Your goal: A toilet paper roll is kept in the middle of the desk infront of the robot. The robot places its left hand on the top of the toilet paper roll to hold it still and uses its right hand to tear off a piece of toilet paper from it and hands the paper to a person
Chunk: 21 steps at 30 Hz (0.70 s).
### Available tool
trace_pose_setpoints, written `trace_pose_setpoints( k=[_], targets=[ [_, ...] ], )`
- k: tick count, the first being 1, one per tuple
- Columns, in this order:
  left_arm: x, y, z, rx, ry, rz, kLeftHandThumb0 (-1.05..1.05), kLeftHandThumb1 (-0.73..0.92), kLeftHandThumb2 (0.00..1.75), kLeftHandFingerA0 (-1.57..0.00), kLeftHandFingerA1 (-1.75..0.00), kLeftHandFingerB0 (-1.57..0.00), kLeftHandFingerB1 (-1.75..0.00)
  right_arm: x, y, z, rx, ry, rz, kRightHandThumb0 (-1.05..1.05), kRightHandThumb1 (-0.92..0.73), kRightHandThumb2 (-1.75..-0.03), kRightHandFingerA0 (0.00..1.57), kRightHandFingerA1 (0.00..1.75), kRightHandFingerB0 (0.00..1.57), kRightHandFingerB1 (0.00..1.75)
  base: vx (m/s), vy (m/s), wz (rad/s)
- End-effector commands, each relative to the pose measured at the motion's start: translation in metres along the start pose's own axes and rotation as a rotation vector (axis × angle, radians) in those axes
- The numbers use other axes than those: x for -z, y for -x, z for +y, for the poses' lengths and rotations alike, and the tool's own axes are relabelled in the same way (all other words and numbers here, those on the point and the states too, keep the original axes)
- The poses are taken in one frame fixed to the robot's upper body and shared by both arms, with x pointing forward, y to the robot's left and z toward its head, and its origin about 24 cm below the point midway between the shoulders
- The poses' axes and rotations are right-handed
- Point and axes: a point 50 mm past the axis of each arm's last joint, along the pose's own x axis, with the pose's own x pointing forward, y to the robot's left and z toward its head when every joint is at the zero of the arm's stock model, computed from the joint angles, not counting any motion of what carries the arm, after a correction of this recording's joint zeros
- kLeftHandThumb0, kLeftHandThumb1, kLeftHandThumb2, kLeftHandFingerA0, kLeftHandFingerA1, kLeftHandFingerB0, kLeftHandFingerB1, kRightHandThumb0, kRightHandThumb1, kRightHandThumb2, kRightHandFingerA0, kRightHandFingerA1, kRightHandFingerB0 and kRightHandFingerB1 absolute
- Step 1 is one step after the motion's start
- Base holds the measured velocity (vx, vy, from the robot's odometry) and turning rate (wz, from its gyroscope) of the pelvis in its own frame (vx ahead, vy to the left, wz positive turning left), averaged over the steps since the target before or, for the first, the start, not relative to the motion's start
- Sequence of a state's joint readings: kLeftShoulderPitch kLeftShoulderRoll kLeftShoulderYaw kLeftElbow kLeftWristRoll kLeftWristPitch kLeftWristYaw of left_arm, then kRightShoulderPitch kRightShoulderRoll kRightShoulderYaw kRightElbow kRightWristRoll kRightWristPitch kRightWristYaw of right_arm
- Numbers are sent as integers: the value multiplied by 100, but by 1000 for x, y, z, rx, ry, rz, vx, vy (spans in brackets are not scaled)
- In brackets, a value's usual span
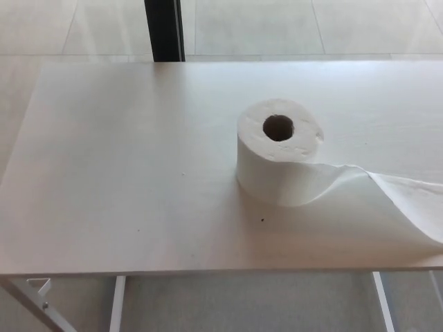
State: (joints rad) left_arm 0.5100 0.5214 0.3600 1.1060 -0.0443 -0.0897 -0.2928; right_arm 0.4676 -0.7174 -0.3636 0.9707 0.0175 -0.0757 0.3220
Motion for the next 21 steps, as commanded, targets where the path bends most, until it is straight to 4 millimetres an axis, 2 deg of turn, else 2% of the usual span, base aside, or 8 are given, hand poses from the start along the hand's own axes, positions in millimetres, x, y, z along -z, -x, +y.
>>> trace_pose_setpoints(
  k=[1,6,8,11,13,14,15,21],
  targets=[
    [-10,11,28,42,95,-102,-58,70,61,-61,-53,-52,-44,-5,11,-23,-41,-111,-107,-66,-56,-91,26,59,13,44,0,0,0],
    [-49,18,62,-18,279,-285,-56,72,62,-57,-52,-41,-39,-31,31,-57,180,-330,-369,-67,-72,-62,19,56,12,31,0,0,0],
    [-70,22,75,-42,281,-338,-62,55,91,-55,-63,-39,-54,-41,38,-70,250,-386,-432,-37,-47,-103,2,53,0,51,0,0,0],
    [-102,34,95,-68,257,-447,-57,72,59,-57,-51,-44,-41,-56,47,-86,331,-414,-506,-71,-56,-88,11,54,6,41,0,0,0],
    [-163,70,131,-159,231,-683,-61,73,63,-58,-52,-48,-41,-94,68,-106,409,-432,-704,-72,-70,-60,11,55,12,35,0,0,0],
    [-187,87,141,-179,229,-784,-65,59,96,-52,-62,-40,-53,-111,77,-112,441,-441,-774,-38,-40,-100,3,54,0,50,0,0,0],
    [-193,91,143,-182,232,-806,-84,68,73,-53,-52,-41,-43,-116,80,-114,448,-449,-787,-83,-71,-62,12,48,14,40,0,0,0],
    [-275,171,153,-177,198,-1248,-77,67,61,-69,-55,-59,-44,-175,127,-126,530,-466,-1117,-71,-68,-61,12,54,16,34,0,0,0]
  ],
)
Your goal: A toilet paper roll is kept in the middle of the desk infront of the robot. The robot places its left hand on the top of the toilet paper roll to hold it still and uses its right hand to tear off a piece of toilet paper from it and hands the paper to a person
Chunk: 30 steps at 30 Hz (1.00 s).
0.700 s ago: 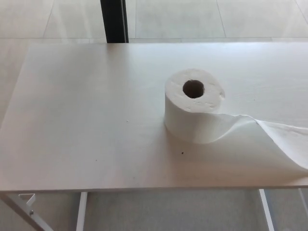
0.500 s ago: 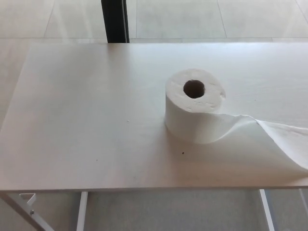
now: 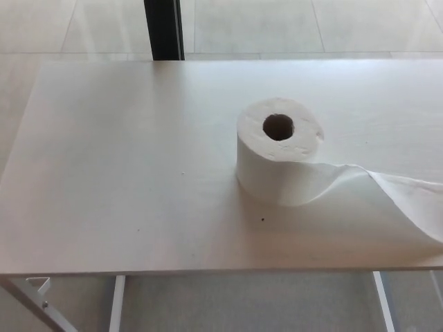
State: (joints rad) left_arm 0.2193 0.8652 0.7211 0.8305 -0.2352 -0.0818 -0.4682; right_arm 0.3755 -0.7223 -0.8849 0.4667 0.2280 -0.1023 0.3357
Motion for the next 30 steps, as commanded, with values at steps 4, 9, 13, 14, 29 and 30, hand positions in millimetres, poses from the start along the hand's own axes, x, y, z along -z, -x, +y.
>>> trace_pose_setpoints(
  k=[4,9,13,14,29,30],
  targets=[
    [-206,11,-14,126,70,-683,-74,61,59,-62,-43,-56,-36,-157,-6,13,49,-32,-551,-79,-54,-92,23,60,22,49,0,0,0],
    [-272,24,-78,261,-14,-909,-50,70,60,-42,-49,-33,-40,-204,7,64,-142,-2,-747,-78,-67,-60,33,57,33,37,0,0,0],
    [-302,42,-127,368,-101,-1012,-57,72,61,-42,-53,-34,-42,-223,17,106,-309,34,-841,-82,-58,-71,28,56,27,40,0,0,0],
    [-307,46,-137,404,-133,-1031,-60,73,62,-40,-55,-34,-43,-224,18,116,-340,59,-854,-74,-68,-61,29,53,28,37,0,0,0],
    [-320,63,-239,691,-420,-1032,-61,50,91,-38,-63,-28,-53,-199,1,199,-595,285,-697,-67,-49,-87,27,53,27,48,0,0,0],
    [-320,63,-243,693,-435,-1035,-62,67,60,-40,-54,-35,-45,-198,0,201,-599,290,-698,-57,-63,-58,38,45,35,36,0,0,0]
  ],
)
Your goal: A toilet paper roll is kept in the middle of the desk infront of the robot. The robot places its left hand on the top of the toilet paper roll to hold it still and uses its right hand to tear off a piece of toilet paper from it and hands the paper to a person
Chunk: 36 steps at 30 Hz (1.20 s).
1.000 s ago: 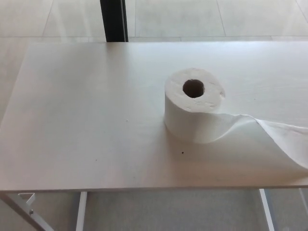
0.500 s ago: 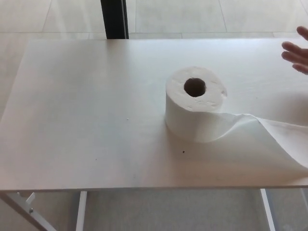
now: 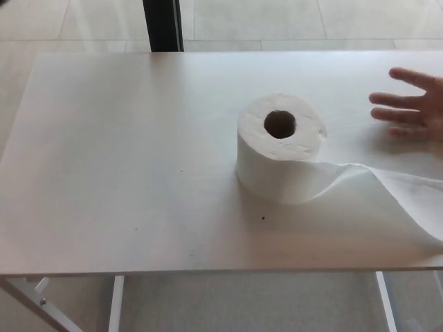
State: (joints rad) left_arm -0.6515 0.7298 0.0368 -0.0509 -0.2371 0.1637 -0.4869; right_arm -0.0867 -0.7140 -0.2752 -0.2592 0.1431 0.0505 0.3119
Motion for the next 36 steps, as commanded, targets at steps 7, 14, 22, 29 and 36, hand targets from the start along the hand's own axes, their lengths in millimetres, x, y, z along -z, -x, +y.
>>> trace_pose_setpoints(
  k=[7,14,22,29,36],
  targets=[
    [-5,-52,-67,201,-295,90,-68,56,96,-34,-61,-28,-52,27,-17,40,-152,100,165,-52,-63,-59,43,46,38,38,0,0,0],
    [-21,-81,-94,155,-653,51,-36,55,111,-1,-53,0,-50,44,-16,54,-183,176,230,-54,-49,-88,40,60,31,51,0,0,0],
    [-58,-110,-92,129,-935,-18,-67,87,68,-7,-32,-13,-24,58,-6,58,-170,195,288,-51,-62,-59,45,52,47,41,0,0,0],
    [-80,-134,-108,-98,-716,-55,-69,70,106,-1,-35,-7,-33,64,-9,71,-174,212,303,-45,-62,-59,49,53,52,44,0,0,0],
    [-87,-148,-146,-111,-513,-37,-69,72,108,0,-43,-7,-32,63,-12,96,-207,195,319,-47,-63,-59,49,52,54,44,0,0,0]
  ],
)
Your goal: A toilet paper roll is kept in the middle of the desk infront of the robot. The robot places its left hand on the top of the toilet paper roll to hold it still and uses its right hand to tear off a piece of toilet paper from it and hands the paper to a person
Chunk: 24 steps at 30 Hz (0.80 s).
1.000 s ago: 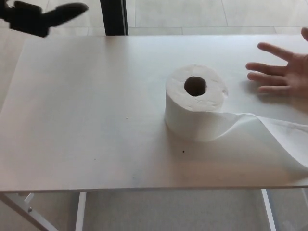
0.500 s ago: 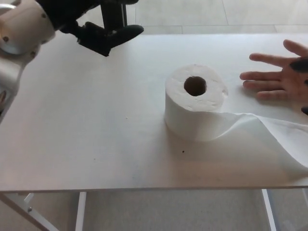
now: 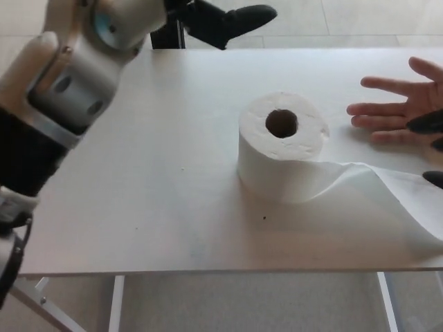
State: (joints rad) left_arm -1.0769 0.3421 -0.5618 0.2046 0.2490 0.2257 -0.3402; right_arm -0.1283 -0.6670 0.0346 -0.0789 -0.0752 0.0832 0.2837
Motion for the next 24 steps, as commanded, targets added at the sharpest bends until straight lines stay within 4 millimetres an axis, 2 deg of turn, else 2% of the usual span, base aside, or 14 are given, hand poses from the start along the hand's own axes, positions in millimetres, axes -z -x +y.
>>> trace_pose_setpoints(
  k=[1,2,5,6,11,12,13,15,16,18,19,20,21,24],
  targets=[
    [-39,-37,-16,-319,-90,85,-67,69,104,-2,-47,-4,-29,10,-12,32,17,85,108,-45,-64,-59,47,50,52,43,0,0,0],
    [-37,-39,-23,-313,-74,94,-63,90,67,-6,-43,-7,-24,9,-12,34,13,84,116,-45,-65,-59,47,50,52,43,0,0,0],
    [-36,-41,-33,-306,-54,108,-62,90,68,-5,-42,-8,-25,6,-12,37,9,66,119,-45,-64,-59,46,52,51,43,0,0,0],
    [-33,-42,-40,-300,-37,133,-61,90,66,-5,-44,-7,-31,5,-12,39,14,44,97,-43,-64,-59,46,54,51,45,0,0,0],
    [-15,-41,-64,-243,-1,223,-62,91,68,-8,-38,-11,-29,4,-17,43,14,25,96,-45,-66,-59,43,53,50,44,0,0,0],
    [-10,-39,-68,-237,-9,234,-67,63,100,-1,-48,-5,-45,4,-18,43,11,37,97,-45,-66,-60,43,51,49,43,0,0,0],
    [-4,-37,-75,-236,-16,245,-34,63,115,-1,-52,0,-49,4,-19,45,22,24,105,-44,-65,-59,44,50,50,43,0,0,0],
    [5,-32,-85,-220,-26,257,-34,62,114,-2,-53,0,-49,4,-18,45,27,14,101,-43,-65,-59,43,52,51,44,0,0,0],
    [10,-29,-91,-207,-58,254,-61,86,66,-12,-43,-16,-33,4,-18,45,28,18,101,-44,-65,-59,43,54,51,45,0,0,0],
    [20,-21,-99,-177,-77,259,-60,86,65,-12,-42,-17,-33,4,-17,44,18,25,105,-44,-66,-59,43,53,51,44,0,0,0],
    [26,-17,-103,-157,-83,272,-33,62,115,-2,-53,0,-49,5,-17,43,14,34,107,-44,-66,-60,44,51,51,43,0,0,0],
    [29,-14,-105,-150,-79,281,-34,62,114,-2,-53,0,-49,6,-17,43,13,35,108,-44,-66,-60,43,50,51,43,0,0,0],
    [39,-7,-112,-141,-82,304,-61,86,65,-11,-43,-19,-34,8,-17,42,17,39,112,-45,-67,-60,44,50,52,43,0,0,0],
    [50,0,-120,-117,-121,344,-63,87,65,-9,-45,-18,-33,10,-15,40,29,32,123,-44,-66,-59,45,50,52,43,0,0,0]
  ],
)
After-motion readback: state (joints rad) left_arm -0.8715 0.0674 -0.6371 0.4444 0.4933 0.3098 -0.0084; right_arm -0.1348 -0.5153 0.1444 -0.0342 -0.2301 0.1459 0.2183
